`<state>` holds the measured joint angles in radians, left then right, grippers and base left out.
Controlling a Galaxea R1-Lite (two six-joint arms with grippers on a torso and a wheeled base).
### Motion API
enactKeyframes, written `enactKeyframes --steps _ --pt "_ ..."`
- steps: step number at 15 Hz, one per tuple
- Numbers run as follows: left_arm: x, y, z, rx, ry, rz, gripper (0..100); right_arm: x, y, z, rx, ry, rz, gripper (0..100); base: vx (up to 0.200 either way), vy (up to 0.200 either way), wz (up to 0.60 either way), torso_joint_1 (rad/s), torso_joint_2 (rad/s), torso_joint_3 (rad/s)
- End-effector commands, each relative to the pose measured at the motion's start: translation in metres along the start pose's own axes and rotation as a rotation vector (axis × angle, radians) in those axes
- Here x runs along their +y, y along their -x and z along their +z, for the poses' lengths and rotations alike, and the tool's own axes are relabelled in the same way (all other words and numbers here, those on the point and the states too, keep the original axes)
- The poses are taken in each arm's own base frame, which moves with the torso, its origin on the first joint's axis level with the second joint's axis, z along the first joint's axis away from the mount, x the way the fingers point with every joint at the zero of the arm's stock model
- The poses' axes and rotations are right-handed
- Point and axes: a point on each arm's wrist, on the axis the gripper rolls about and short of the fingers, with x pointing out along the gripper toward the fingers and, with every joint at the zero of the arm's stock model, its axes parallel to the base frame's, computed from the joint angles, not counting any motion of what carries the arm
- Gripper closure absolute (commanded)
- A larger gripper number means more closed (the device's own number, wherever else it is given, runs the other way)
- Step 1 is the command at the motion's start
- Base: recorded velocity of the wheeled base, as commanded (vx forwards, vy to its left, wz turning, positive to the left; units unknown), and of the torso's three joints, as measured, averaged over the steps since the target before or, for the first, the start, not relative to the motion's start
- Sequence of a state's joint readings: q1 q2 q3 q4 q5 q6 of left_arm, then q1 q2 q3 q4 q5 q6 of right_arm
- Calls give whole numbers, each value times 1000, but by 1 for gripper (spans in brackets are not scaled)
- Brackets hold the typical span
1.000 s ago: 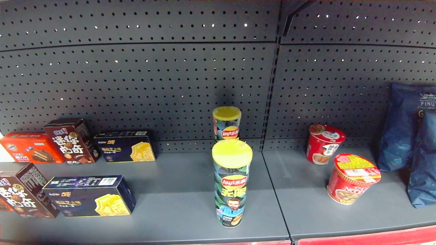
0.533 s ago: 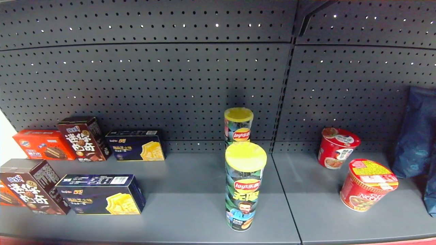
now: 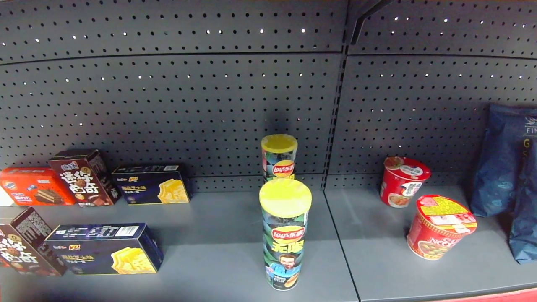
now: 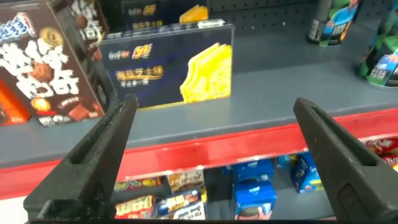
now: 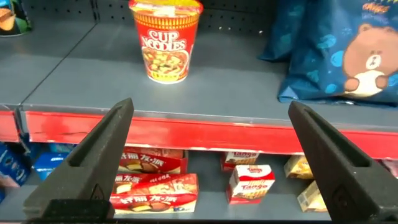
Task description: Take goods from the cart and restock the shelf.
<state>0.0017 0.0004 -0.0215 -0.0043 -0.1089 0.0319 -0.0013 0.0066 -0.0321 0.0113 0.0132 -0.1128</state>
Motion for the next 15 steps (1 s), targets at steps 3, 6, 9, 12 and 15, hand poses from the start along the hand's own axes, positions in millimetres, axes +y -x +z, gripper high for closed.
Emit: enactKeyframes --steps 3,6,9,12,15 --pt "0 0 0 -2 1 0 0 0 0 0 2 8 2 0 0 0 0 0 0 0" --pt "0 0 0 -2 1 0 0 0 0 0 1 28 10 0 0 0 200 1 1 1" --pt "0 0 0 -1 10 4 0 0 0 0 1 28 10 0 0 0 0 0 0 0" --pt "0 0 0 -1 10 4 0 0 0 0 1 28 8 0 0 0 0 0 0 0" --pt "0 0 0 -1 9 -2 0 0 0 0 1 28 10 0 0 0 0 0 0 0"
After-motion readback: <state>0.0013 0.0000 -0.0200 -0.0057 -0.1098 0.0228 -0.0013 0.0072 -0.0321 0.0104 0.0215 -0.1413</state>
